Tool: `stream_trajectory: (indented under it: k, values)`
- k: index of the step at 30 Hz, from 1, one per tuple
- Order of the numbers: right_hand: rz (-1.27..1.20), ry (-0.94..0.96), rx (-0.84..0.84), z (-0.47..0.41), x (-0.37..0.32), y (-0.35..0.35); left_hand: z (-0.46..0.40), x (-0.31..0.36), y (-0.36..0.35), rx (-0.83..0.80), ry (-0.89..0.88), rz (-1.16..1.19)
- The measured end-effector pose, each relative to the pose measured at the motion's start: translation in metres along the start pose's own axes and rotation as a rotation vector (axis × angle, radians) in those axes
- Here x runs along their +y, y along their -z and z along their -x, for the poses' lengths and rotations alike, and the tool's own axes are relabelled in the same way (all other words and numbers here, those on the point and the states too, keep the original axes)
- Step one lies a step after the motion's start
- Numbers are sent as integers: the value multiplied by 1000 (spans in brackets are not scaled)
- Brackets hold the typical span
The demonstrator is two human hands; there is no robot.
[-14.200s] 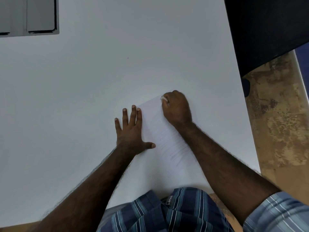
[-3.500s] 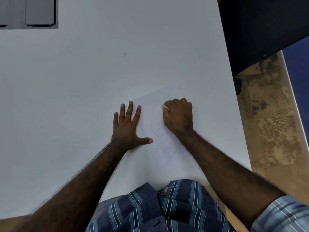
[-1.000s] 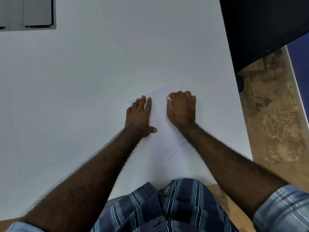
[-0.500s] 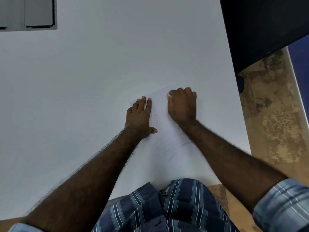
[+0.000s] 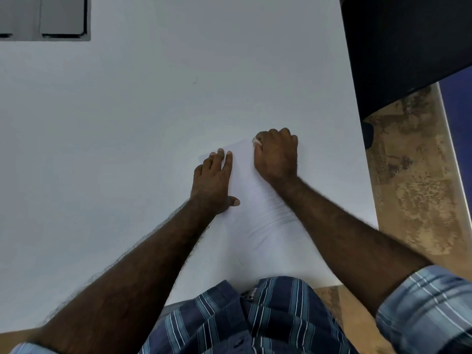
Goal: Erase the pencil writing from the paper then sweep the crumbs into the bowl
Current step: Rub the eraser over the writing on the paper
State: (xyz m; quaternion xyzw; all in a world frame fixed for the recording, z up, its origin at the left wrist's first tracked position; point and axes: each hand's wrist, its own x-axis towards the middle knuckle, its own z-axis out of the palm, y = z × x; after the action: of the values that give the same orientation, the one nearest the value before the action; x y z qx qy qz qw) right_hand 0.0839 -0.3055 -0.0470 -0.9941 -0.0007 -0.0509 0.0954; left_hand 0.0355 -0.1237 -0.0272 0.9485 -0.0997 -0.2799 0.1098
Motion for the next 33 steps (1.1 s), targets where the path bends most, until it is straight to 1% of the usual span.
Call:
stream_trajectory:
  k: [3,6,8,10,13,16,20,23,27,33]
  values:
    - [-98,20,-26,41,-18,5,-1,-2,-2,14,-7,-2]
    - [-137,165,-127,96,-35,8,-2,-3,-4,30,-14,-3]
    - [-116,226,-140,106,-33,7,-2,-3,-5,28,-14,-2]
    - [-82,191,-89,85,-23,4,-2,-2,-4,20,-11,1]
    - [-29,40,-12,42,-4,2,-1,-2,-2,12,-10,8]
    - [-85,-58,-41,23,3,1,1,-1,-1,-1,-11,4]
    - [-224,-137,-55,51,-5,13,2,-1,0,0,-19,7]
    - [-279,-152,-56,86,-7,18,2,-4,-1,17,-26,8]
    - [-283,-148,-57,119,-11,12,5,-7,-3,20,-51,22]
    - [-232,-172,-42,131,-15,8,8,-13,-4,26,-87,21]
